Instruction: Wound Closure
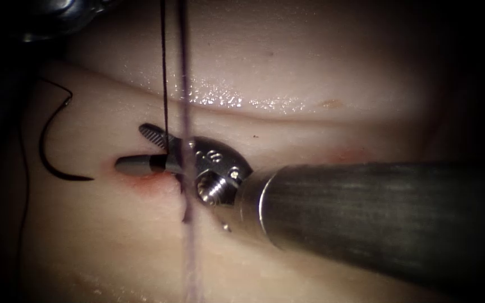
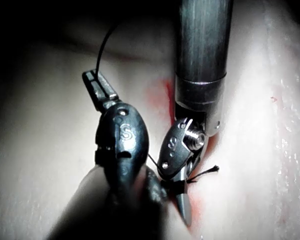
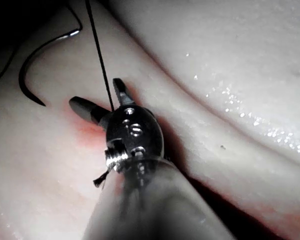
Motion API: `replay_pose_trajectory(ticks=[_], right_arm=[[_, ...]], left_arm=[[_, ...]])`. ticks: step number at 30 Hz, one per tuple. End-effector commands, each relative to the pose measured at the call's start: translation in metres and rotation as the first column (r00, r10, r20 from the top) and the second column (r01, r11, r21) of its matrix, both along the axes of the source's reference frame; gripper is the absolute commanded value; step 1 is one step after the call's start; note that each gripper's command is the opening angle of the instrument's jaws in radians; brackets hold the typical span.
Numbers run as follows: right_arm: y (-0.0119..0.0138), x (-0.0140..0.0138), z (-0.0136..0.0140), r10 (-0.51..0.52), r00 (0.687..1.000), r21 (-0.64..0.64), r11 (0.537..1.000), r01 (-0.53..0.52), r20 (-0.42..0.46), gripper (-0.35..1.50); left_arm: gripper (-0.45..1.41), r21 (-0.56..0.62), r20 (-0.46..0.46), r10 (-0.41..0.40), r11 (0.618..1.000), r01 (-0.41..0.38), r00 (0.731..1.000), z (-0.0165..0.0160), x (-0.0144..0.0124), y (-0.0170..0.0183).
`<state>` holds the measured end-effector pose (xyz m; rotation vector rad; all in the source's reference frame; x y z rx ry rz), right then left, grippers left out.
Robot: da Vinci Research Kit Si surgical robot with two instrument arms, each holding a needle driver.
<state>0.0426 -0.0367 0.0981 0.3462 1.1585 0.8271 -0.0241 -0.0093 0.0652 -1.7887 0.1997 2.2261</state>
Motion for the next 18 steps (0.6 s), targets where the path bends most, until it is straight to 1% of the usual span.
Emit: replay_pose_trajectory(ticks=[1, 2, 3, 8, 11, 13, 16, 17, 18], right_arm=[[-0.0004, 0.0006, 0.0004, 0.010, 1.000, -0.001, 1.000, -0.010, 0.007, -0.15], [-0.0004, 0.0006, 0.0004, 0.010, 1.000, -0.001, 1.000, -0.010, 0.007, -0.15], [-0.0005, 0.0007, 0.0003, 0.015, 1.000, -0.002, 1.000, -0.015, 0.014, -0.35], [-0.0004, 0.0006, -0.0001, 0.041, 0.996, -0.068, 0.997, -0.035, 0.076, -0.35], [0.0000, -0.0002, -0.0007, 0.048, 0.994, -0.091, 0.995, -0.039, 0.100, -0.35], [0.0001, -0.0006, -0.0010, 0.045, 0.994, -0.092, 0.995, -0.035, 0.100, -0.35], [0.0005, -0.0019, -0.0019, 0.064, 0.997, -0.098, 0.993, -0.060, 0.048, -0.35], [0.0007, -0.0025, -0.0023, 0.067, 0.997, -0.097, 0.993, -0.064, 0.026, -0.32], [0.0009, -0.0030, -0.0027, 0.067, 0.998, -0.094, 0.993, -0.065, 0.019, 0.12]], left_arm=[[-0.45, -0.001, 0.001, 0.000, 1.000, 0.000, 1.000, 0.0005, -0.0006, -0.0001], [-0.45, -0.001, 0.001, 0.000, 1.000, 0.000, 1.000, 0.0005, -0.0006, -0.0001], [-0.45, -0.001, 0.001, 0.000, 1.000, 0.000, 1.000, 0.0005, -0.0006, -0.0001], [-0.45, -0.001, 0.001, 0.000, 1.000, 0.000, 1.000, 0.0004, -0.0006, -0.0002], [-0.45, -0.001, 0.002, 0.000, 1.000, 0.000, 1.000, 0.0004, -0.0006, -0.0002], [-0.45, -0.001, 0.002, 0.001, 1.000, -0.001, 1.000, 0.0004, -0.0006, -0.0002], [-0.45, -0.005, -0.004, 0.004, 1.000, -0.004, 1.000, 0.0005, 0.0000, -0.0002], [-0.45, -0.010, -0.010, 0.006, 1.000, -0.006, 1.000, 0.0007, 0.0003, -0.0002], [-0.45, -0.015, -0.022, 0.006, 1.000, -0.006, 1.000, 0.0009, 0.0007, -0.0003]])
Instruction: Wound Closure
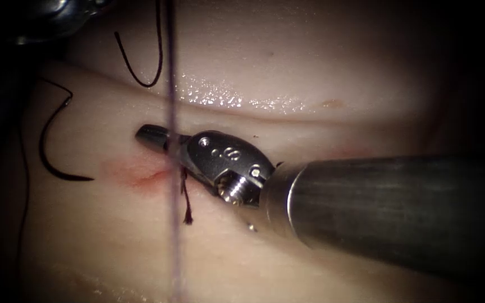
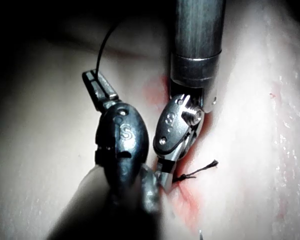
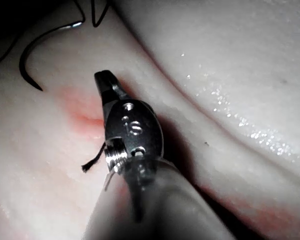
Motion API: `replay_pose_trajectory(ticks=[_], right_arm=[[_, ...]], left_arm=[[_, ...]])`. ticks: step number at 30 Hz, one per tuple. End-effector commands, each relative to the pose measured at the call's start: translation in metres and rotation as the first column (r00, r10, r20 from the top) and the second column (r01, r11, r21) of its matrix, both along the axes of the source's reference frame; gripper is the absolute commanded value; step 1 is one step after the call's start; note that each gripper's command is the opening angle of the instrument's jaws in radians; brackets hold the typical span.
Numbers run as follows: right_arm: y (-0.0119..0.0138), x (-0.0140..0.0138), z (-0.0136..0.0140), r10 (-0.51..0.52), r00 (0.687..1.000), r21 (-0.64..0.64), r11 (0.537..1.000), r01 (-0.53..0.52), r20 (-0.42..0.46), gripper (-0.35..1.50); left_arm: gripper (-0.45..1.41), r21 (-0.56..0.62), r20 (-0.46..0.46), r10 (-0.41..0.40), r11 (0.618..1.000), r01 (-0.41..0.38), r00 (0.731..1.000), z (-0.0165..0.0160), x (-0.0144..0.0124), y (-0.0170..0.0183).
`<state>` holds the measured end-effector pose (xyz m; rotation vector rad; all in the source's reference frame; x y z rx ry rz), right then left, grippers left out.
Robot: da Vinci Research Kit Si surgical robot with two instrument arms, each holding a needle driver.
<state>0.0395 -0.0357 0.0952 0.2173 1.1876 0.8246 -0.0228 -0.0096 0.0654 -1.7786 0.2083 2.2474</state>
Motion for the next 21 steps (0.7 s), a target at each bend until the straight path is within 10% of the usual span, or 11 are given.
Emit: replay_pose_trajectory(ticks=[1, 5, 21], right_arm=[[0.0001, -0.0006, -0.0001, 0.000, 1.000, 0.009, 1.000, 0.000, -0.008, 0.37], [0.0015, -0.0068, -0.0023, 0.045, 0.999, -0.012, 0.999, -0.045, -0.029, 0.83], [0.0004, -0.0162, -0.0043, 0.121, 0.993, -0.025, 0.992, -0.121, -0.003, 0.56]], left_arm=[[-0.45, -0.011, -0.016, 0.001, 1.000, -0.001, 1.000, 0.0008, -0.0001, -0.0002], [-0.45, -0.033, -0.052, 0.015, 0.999, -0.017, 0.999, 0.0026, 0.0030, -0.0019], [-0.45, -0.115, 0.115, 0.101, 0.990, -0.087, 0.988, -0.0005, 0.0054, -0.0103]])
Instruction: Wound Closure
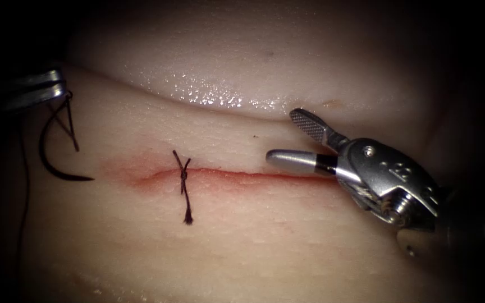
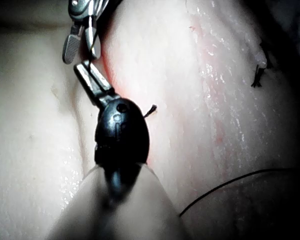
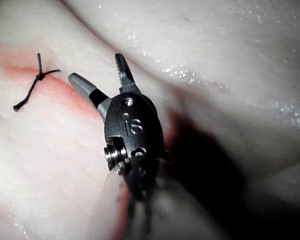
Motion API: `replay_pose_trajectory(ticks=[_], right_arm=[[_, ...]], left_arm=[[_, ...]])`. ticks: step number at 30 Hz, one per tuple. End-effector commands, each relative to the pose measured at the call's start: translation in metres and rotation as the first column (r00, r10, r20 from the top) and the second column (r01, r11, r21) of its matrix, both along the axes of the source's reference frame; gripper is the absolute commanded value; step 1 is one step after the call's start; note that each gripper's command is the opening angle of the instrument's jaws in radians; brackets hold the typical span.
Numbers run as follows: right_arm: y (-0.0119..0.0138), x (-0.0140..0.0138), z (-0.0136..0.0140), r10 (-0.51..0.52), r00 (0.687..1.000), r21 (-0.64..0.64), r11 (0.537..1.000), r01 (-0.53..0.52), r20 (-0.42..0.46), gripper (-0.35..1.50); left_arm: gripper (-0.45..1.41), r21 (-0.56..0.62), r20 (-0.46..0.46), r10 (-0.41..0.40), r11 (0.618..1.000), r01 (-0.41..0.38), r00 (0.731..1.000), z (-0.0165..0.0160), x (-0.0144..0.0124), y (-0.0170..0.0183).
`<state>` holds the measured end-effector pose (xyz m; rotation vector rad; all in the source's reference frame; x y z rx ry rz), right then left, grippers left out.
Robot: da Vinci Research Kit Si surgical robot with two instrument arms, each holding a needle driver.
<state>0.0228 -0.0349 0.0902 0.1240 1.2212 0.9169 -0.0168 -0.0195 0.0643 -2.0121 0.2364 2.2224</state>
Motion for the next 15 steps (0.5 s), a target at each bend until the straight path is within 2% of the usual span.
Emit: replay_pose_trajectory(ticks=[1, 2, 3, 4, 5, 6, 7, 10, 12, 14, 15], right_arm=[[-0.0004, -0.0001, 0.0006, -0.005, 1.000, 0.001, 1.000, 0.005, -0.001, 0.44], [-0.0004, -0.0001, 0.0006, -0.005, 1.000, 0.001, 1.000, 0.005, -0.001, 0.44], [-0.0004, -0.0002, 0.0006, -0.005, 1.000, 0.000, 1.000, 0.005, -0.003, 0.34], [-0.0004, -0.0005, 0.0006, -0.007, 1.000, 0.000, 1.000, 0.007, -0.005, 0.21], [-0.0004, -0.0005, 0.0006, -0.007, 1.000, 0.000, 1.000, 0.007, -0.005, 0.21], [-0.0004, -0.0007, 0.0005, -0.009, 1.000, 0.000, 1.000, 0.009, -0.006, 0.09], [-0.0004, -0.0011, 0.0004, -0.010, 1.000, 0.003, 1.000, 0.010, 0.000, -0.10], [0.0006, -0.0036, -0.0003, 0.003, 0.999, 0.015, 1.000, -0.003, 0.033, -0.10], [0.0014, -0.0052, -0.0007, 0.004, 0.999, 0.021, 1.000, -0.005, 0.049, -0.06], [0.0025, -0.0076, -0.0014, 0.002, 0.997, 0.040, 0.999, -0.005, 0.071, -0.08], [0.0038, -0.0101, -0.0021, 0.002, 0.995, 0.048, 0.999, -0.007, 0.101, -0.11]], left_arm=[[-0.45, -0.002, 0.060, 0.013, 1.000, -0.013, 0.998, -0.0013, -0.0025, -0.0013], [-0.45, -0.002, 0.060, 0.013, 1.000, -0.013, 0.998, -0.0013, -0.0025, -0.0013], [-0.45, -0.004, 0.069, 0.014, 1.000, -0.014, 0.998, -0.0017, -0.0032, -0.0015], [-0.45, -0.008, 0.090, 0.016, 1.000, -0.015, 0.996, -0.0024, -0.0051, -0.0018], [-0.45, -0.008, 0.090, 0.016, 1.000, -0.015, 0.996, -0.0024, -0.0051, -0.0018], [-0.45, -0.011, 0.096, 0.015, 1.000, -0.014, 0.995, -0.0026, -0.0060, -0.0020], [-0.45, -0.021, 0.111, 0.010, 1.000, -0.008, 0.994, -0.0028, -0.0081, -0.0024], [-0.45, -0.037, 0.090, 0.028, 0.999, -0.024, 0.996, -0.0021, -0.0131, -0.0036], [-0.45, -0.044, 0.087, 0.030, 0.999, -0.026, 0.996, -0.0017, -0.0146, -0.0038], [-0.45, -0.049, 0.083, 0.034, 0.998, -0.030, 0.996, -0.0012, -0.0162, -0.0039], [-0.45, -0.053, 0.080, 0.033, 0.998, -0.029, 0.996, -0.0007, -0.0175, -0.0037]])
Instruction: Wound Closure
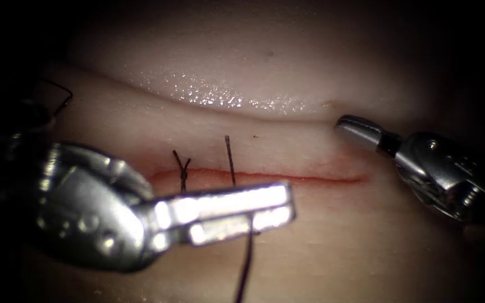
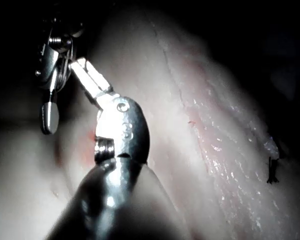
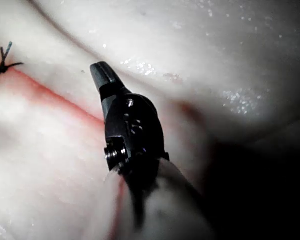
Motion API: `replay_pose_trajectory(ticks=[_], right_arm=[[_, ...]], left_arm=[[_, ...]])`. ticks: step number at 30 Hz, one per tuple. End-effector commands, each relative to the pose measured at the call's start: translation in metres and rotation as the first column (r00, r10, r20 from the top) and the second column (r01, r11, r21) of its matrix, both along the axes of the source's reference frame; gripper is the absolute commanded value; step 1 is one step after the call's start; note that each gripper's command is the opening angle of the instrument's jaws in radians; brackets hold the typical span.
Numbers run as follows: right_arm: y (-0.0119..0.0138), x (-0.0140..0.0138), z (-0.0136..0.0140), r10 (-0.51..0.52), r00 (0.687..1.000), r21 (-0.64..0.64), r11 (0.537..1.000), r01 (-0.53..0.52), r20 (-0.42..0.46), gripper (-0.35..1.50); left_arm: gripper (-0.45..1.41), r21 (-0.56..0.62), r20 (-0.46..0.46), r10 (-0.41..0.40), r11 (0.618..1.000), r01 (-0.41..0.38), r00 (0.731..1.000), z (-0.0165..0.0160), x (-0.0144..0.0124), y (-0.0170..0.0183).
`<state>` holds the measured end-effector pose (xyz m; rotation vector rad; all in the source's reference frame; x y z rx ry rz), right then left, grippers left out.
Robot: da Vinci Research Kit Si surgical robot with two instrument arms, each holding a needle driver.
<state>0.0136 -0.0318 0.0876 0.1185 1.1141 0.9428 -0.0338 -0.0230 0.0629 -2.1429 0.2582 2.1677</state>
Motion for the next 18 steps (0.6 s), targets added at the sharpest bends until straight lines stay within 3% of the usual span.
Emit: replay_pose_trajectory(ticks=[1, 5, 6, 8, 10, 14, 16, 18], right_arm=[[0.0013, -0.0018, 0.0002, 0.008, 1.000, 0.007, 1.000, -0.008, 0.022, 0.00], [0.0030, -0.0047, -0.0009, 0.010, 0.999, 0.023, 1.000, -0.011, 0.048, 0.05], [0.0034, -0.0054, -0.0012, 0.002, 0.998, 0.026, 1.000, -0.004, 0.058, 0.00], [0.0043, -0.0067, -0.0019, -0.044, 0.996, 0.036, 0.999, 0.041, 0.081, -0.35], [0.0044, -0.0068, -0.0021, -0.071, 0.994, 0.045, 0.997, 0.068, 0.085, -0.35], [0.0041, -0.0058, -0.0026, -0.161, 0.980, 0.050, 0.986, 0.156, 0.113, -0.35], [0.0039, -0.0049, -0.0027, -0.249, 0.951, -0.043, 0.964, 0.261, 0.182, -0.35], [0.0041, -0.0041, -0.0028, -0.279, 0.936, -0.085, 0.949, 0.302, 0.215, -0.35]], left_arm=[[-0.45, -0.001, -0.002, -0.001, 1.000, 0.001, 1.000, 0.0008, -0.0011, -0.0001], [-0.45, -0.005, -0.011, -0.002, 1.000, 0.002, 1.000, 0.0015, -0.0029, 0.0002], [-0.45, -0.007, -0.013, -0.006, 1.000, 0.005, 1.000, 0.0017, -0.0035, 0.0002], [-0.45, -0.015, -0.026, -0.002, 1.000, 0.001, 1.000, 0.0024, -0.0058, 0.0001], [-0.45, -0.017, -0.031, 0.006, 1.000, -0.007, 0.999, 0.0027, -0.0065, 0.0000], [-0.45, -0.029, -0.086, 0.092, 0.995, -0.095, 0.992, 0.0051, -0.0114, -0.0009], [-0.45, -0.030, -0.120, 0.142, 0.989, -0.147, 0.983, 0.0074, -0.0133, -0.0015], [-0.45, -0.010, -0.137, 0.181, 0.983, -0.184, 0.974, 0.0092, -0.0143, -0.0023]])
